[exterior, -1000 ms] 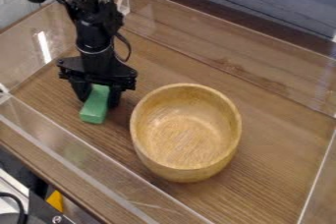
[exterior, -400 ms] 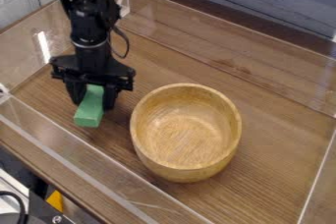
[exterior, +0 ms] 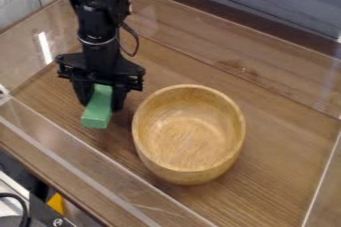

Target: Put the green block in the brown bowl

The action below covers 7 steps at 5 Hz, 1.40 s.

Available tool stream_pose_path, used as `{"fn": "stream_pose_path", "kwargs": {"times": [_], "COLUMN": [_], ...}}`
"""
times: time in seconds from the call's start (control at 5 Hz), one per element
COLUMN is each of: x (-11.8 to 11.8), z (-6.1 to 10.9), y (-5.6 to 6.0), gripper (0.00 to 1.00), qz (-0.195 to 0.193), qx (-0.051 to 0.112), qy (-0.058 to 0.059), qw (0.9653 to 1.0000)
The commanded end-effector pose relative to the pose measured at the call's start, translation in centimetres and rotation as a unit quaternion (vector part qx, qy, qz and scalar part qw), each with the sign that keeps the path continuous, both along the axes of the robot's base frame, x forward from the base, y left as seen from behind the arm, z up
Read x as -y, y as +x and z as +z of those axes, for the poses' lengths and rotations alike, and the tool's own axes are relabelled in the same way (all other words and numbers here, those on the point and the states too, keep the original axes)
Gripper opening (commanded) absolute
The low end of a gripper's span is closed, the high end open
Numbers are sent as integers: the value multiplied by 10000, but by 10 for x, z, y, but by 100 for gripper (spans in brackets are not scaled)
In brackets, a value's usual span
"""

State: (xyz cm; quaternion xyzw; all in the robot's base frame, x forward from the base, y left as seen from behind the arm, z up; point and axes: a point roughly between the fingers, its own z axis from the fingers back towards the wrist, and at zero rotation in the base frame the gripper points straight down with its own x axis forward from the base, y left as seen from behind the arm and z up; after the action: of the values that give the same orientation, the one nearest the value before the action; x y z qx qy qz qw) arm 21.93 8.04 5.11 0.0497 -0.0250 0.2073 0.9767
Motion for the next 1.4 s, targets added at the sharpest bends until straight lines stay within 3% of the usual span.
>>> {"fn": "stream_pose_path", "kwargs": {"times": [0.0, 0.2, 0.6, 0.8, 1.2], "x": [-7, -13, -24, -27, 38], "z": [9, 6, 20, 35, 81], "y": [7, 7, 4, 4, 13], "gripper": [0, 0, 0, 0, 0], "qz": [286, 600, 307, 84, -119], "qx": [212, 195, 167, 163, 363], "qy": [72, 61, 41, -3, -329], "qw": [9993, 9980, 9994, 9998, 9987]}}
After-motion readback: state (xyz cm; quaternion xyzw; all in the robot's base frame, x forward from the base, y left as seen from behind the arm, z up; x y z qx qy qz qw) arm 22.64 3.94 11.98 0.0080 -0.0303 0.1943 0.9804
